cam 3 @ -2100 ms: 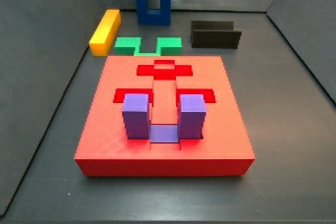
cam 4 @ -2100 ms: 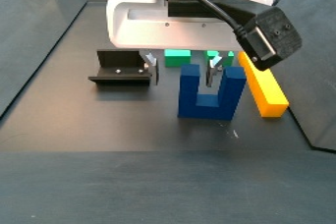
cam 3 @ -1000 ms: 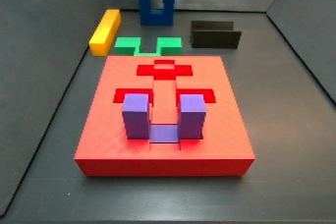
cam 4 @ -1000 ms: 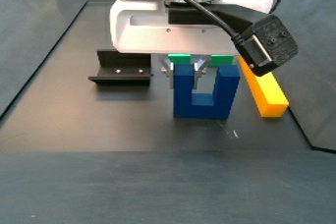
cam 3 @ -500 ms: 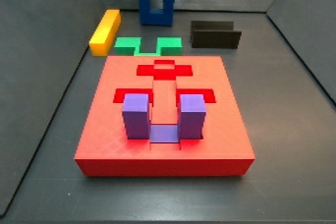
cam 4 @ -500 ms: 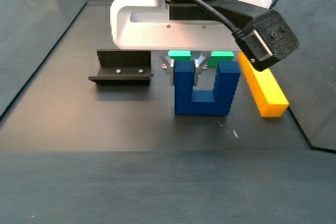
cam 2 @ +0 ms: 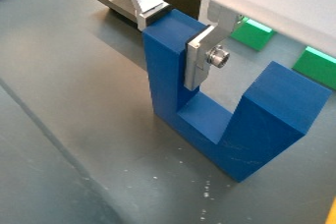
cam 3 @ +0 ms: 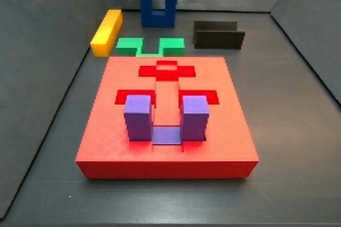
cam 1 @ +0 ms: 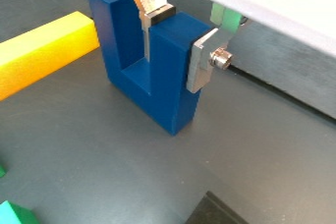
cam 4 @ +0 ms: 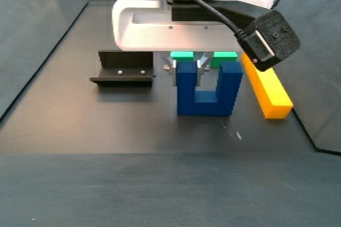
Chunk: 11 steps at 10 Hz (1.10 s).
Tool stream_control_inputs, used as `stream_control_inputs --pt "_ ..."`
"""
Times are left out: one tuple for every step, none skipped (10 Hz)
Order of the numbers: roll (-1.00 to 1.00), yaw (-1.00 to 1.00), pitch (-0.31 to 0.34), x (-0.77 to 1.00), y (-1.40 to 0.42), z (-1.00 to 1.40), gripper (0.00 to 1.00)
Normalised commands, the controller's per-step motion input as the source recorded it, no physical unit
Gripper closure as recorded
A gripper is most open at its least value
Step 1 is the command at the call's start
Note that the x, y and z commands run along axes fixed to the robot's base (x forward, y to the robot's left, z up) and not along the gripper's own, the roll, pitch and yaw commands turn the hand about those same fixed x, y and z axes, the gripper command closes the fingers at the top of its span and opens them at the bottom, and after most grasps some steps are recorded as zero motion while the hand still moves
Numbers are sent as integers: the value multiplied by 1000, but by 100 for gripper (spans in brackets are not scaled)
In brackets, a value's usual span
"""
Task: Pick up the blue object. Move up. Move to above the board. Insert the blue object.
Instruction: Pick up the blue object, then move up, then move to above the board.
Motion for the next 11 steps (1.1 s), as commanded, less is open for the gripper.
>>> stream_control_inputs --pt "0 0 0 0 0 0 100" --pt "0 0 0 0 0 0 100" --pt "0 0 0 0 0 0 100" --pt "0 0 0 0 0 0 100" --pt "0 0 0 0 0 833 100" --pt "-8 22 13 -17 -35 806 100" --pt "20 25 34 -52 -38 607 100" --pt "73 20 14 -15 -29 233 100" --pt "0 0 0 0 0 1400 100" --pt "-25 -3 17 -18 5 1400 100" --pt "-4 0 38 -48 -5 1400 100"
